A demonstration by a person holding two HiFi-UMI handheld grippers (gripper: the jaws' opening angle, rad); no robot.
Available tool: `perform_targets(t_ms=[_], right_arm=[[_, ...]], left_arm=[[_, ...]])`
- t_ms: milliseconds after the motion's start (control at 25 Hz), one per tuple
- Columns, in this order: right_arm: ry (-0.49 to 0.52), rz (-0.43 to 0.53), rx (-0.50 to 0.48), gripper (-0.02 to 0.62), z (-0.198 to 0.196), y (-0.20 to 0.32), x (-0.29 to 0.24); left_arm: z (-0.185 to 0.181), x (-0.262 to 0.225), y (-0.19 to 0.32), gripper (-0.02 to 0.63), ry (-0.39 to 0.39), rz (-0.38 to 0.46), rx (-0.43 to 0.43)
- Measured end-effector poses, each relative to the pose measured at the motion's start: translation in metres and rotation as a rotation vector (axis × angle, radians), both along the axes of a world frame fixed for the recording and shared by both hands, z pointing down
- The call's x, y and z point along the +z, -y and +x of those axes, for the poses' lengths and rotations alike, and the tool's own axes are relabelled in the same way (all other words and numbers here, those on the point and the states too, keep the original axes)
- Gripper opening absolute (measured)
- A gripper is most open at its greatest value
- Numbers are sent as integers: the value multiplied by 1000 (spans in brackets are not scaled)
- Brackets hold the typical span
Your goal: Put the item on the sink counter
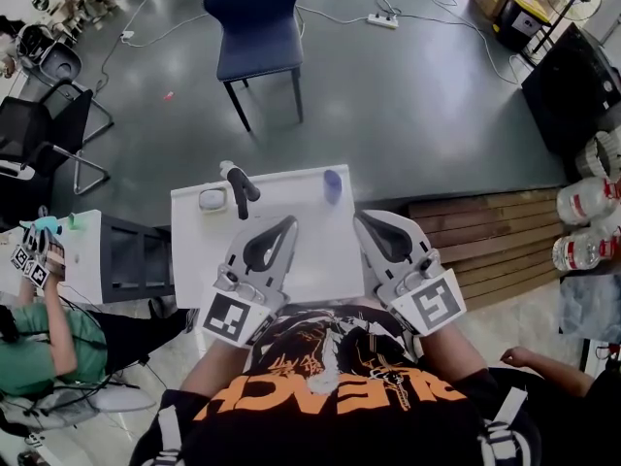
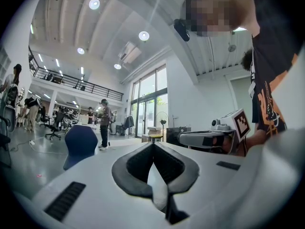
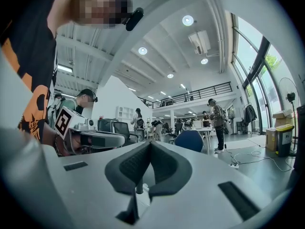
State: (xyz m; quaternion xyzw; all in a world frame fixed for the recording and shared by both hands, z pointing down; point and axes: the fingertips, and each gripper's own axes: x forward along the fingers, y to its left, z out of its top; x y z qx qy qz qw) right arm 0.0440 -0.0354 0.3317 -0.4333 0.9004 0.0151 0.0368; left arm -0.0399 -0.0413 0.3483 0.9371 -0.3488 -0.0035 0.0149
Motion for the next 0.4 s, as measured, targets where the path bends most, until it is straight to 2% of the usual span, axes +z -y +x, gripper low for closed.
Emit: perform_targets(t_ms=[400], right_arm=[[-11, -3, -4, 14, -5, 2, 5]], left_arm=[[-4, 5, 3, 17, -3, -4, -1]])
